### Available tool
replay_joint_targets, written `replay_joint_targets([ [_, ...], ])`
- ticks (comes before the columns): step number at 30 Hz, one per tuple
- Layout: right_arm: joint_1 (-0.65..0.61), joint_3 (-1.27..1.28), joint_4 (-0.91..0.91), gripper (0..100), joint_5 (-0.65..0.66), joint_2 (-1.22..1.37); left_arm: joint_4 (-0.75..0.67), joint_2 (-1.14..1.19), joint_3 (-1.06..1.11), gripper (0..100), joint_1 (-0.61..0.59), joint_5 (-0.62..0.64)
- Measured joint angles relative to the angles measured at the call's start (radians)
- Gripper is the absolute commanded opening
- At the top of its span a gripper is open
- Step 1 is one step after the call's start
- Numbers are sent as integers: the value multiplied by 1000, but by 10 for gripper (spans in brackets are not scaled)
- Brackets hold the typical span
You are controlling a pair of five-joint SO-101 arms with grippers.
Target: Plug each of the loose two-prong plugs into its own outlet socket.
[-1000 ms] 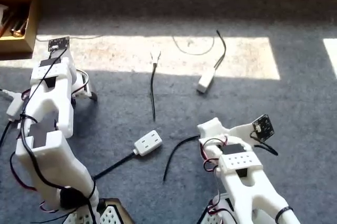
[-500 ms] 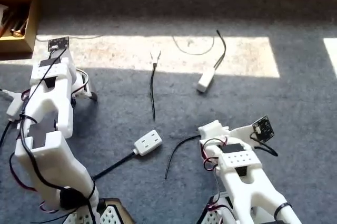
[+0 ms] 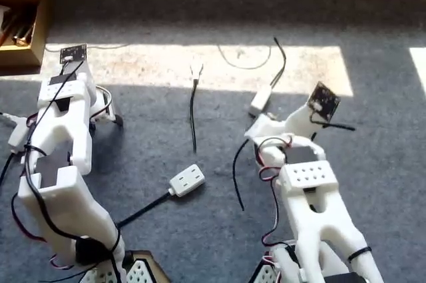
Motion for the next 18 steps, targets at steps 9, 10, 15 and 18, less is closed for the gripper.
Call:
replay_joint_targets([
  [9,-86,-279,459,6,809,0,-5,0,5,239,0,0],
  [10,-126,-282,516,6,950,0,-6,0,5,239,0,0],
  [15,-232,-192,605,6,1462,0,-21,0,11,239,0,0],
  [18,-236,-35,457,6,1508,0,-23,0,11,239,0,0],
])
